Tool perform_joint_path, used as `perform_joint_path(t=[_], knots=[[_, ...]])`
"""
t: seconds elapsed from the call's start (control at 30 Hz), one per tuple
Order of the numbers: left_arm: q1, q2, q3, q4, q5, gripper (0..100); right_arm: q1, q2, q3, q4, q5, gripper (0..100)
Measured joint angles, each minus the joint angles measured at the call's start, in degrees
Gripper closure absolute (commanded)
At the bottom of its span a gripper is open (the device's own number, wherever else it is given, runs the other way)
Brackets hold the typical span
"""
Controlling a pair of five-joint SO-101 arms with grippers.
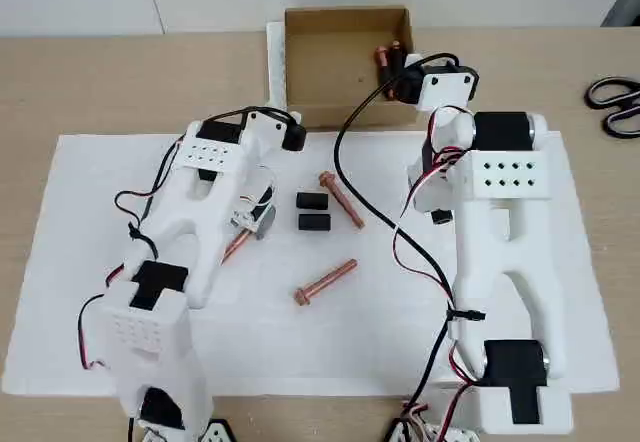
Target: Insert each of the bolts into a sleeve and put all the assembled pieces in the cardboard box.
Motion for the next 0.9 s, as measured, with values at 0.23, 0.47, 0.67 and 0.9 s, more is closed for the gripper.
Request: perform_joint_path(t=[0.23, 0.47, 0.67, 0.9], knots=[[0.00, 0.09, 0.00, -0.09, -0.09, 92, 0.00, 0.00, 0.00, 0.00, 0.00, 98.1], [0.53, 0.18, 0.00, -0.09, 1.41, 95, 0.00, 0.00, 0.00, 0.00, 0.00, 98.1], [1.67, 0.18, 0.00, 0.00, 2.11, 95, 0.00, 0.00, 0.00, 0.00, 0.00, 98.1], [2.64, 0.44, -3.08, 2.73, 4.31, 95, 0.00, 0.00, 0.00, 0.00, 0.00, 98.1]])
